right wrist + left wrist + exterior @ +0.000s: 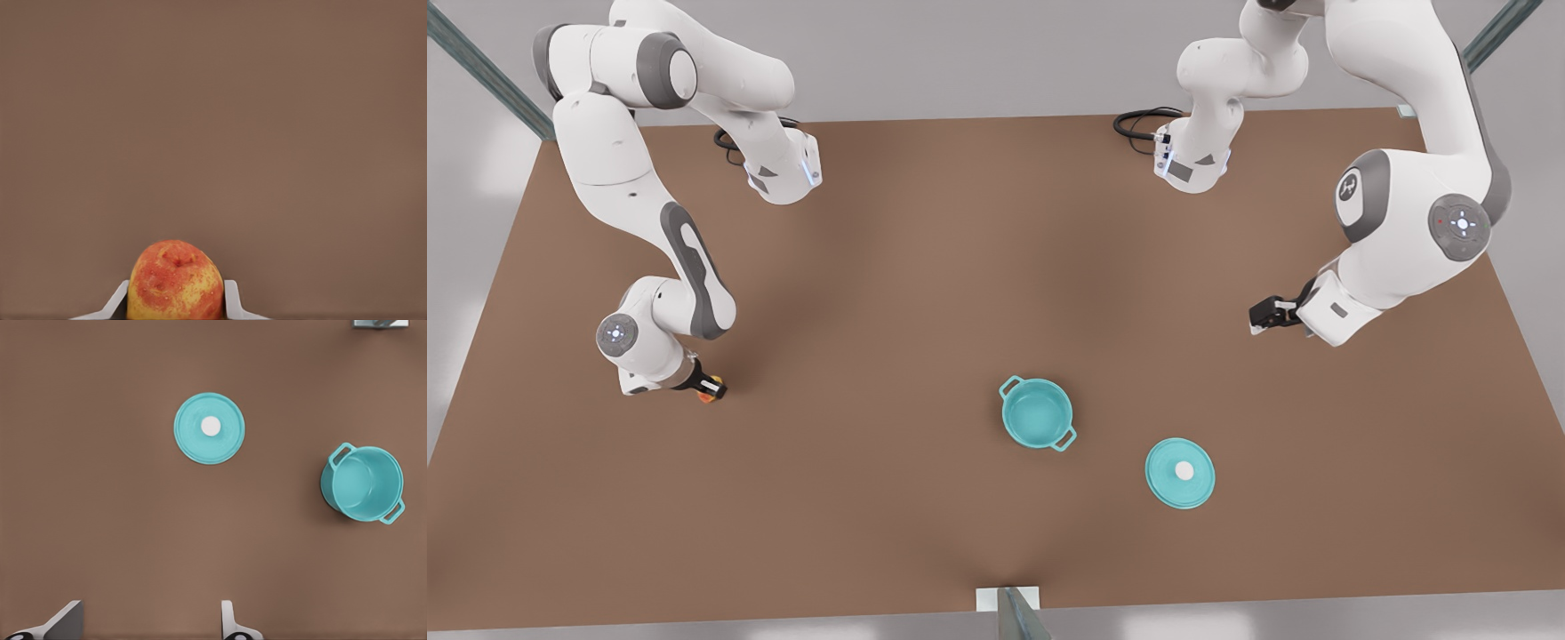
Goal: Open the pot lid and put the potato into the pot
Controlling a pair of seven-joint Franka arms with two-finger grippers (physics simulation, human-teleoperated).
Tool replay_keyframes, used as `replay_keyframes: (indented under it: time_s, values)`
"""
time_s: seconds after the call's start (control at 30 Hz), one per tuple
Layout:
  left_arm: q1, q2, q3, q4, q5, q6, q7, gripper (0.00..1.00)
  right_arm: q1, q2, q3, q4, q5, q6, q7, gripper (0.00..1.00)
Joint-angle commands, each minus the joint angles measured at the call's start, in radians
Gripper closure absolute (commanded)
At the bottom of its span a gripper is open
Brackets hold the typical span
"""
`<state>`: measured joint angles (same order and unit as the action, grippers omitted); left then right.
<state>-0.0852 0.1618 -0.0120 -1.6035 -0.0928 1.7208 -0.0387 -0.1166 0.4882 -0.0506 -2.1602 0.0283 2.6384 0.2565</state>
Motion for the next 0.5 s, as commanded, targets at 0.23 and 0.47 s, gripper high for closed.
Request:
replay_keyframes:
  time_s: [0.23,0.47]
  values:
    - [0.001,-0.001,0.0,-0.001,0.001,-0.001,0.019,0.0,0.0,-0.019,0.002,0.0,0.001,-0.012,0.004,0.44]
    - [0.001,-0.001,0.001,-0.001,0.001,-0.001,0.019,0.0,0.026,-0.085,0.014,0.003,0.013,-0.109,0.032,0.45]
